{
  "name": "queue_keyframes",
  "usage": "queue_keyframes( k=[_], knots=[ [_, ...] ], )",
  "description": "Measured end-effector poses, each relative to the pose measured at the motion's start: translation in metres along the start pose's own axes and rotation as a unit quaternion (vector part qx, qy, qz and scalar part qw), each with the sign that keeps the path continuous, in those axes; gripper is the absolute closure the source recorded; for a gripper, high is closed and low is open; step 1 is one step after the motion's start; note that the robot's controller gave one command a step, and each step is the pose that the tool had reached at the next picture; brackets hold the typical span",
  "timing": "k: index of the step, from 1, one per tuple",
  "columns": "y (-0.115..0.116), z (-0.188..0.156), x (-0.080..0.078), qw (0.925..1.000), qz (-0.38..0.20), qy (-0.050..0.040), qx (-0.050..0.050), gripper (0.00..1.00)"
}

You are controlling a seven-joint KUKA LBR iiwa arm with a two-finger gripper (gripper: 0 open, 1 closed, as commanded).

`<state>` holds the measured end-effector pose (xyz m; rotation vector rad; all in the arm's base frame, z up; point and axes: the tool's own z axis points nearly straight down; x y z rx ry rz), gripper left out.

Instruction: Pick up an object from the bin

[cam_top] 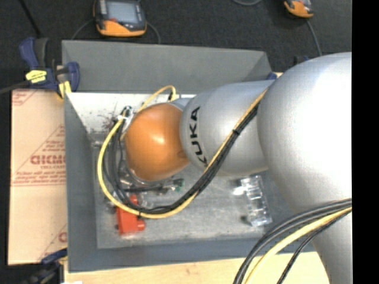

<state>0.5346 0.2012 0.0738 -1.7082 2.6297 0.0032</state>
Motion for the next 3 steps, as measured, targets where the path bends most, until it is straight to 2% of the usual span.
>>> queue_keyframes(
  k=[1, 2, 3],
  knots=[
    [-0.017, -0.113, -0.027, 0.9999, 0.014, -0.0019, 0.004, 1.00],
    [-0.037, -0.086, -0.018, 0.9932, -0.117, 0.0014, 0.000, 1.00],
    [-0.041, -0.217, -0.038, 0.9933, -0.115, -0.0014, 0.004, 1.00]
  ],
)
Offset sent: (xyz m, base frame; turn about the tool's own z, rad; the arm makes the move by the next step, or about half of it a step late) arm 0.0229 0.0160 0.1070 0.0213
